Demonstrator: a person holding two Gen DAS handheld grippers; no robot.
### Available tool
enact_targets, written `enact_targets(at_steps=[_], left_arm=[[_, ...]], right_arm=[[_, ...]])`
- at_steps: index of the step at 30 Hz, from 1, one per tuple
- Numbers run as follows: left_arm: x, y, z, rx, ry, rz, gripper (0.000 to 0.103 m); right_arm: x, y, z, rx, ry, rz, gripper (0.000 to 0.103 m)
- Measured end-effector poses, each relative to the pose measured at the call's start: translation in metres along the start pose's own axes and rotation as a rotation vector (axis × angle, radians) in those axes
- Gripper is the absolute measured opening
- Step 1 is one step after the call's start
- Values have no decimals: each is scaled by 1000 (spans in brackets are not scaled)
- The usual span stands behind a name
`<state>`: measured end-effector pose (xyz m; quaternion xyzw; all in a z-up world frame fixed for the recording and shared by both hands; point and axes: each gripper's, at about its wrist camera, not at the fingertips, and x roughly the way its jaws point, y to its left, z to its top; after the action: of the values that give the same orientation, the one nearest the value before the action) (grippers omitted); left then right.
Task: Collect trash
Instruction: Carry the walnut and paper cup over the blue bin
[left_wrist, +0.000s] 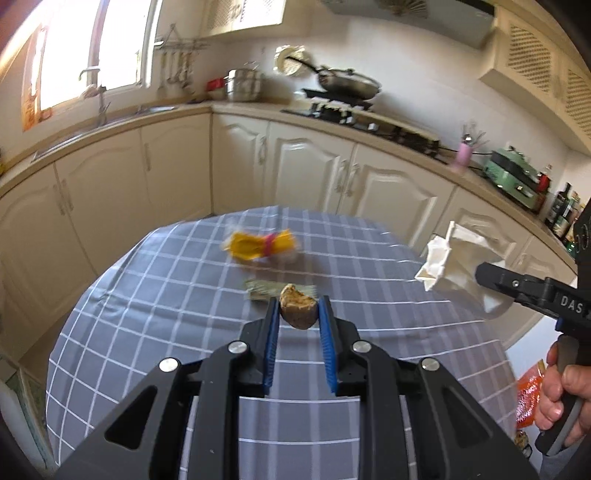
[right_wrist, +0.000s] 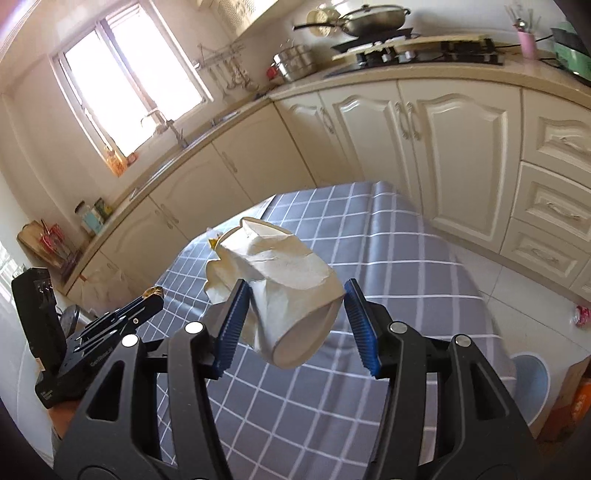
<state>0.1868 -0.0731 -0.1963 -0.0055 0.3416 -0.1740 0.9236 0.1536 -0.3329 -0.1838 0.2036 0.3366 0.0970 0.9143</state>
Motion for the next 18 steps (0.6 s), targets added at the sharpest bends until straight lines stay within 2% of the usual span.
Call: enact_targets(at_steps=[12,18], left_arm=[[-19,-105,3,146,-29,-134,20],[-15,-180,-3,233,-1,-272,20]], right_arm=[[-91,-73,-6,118,-141,-82,52],[-140,-130,-19,213,-201,-159,52]])
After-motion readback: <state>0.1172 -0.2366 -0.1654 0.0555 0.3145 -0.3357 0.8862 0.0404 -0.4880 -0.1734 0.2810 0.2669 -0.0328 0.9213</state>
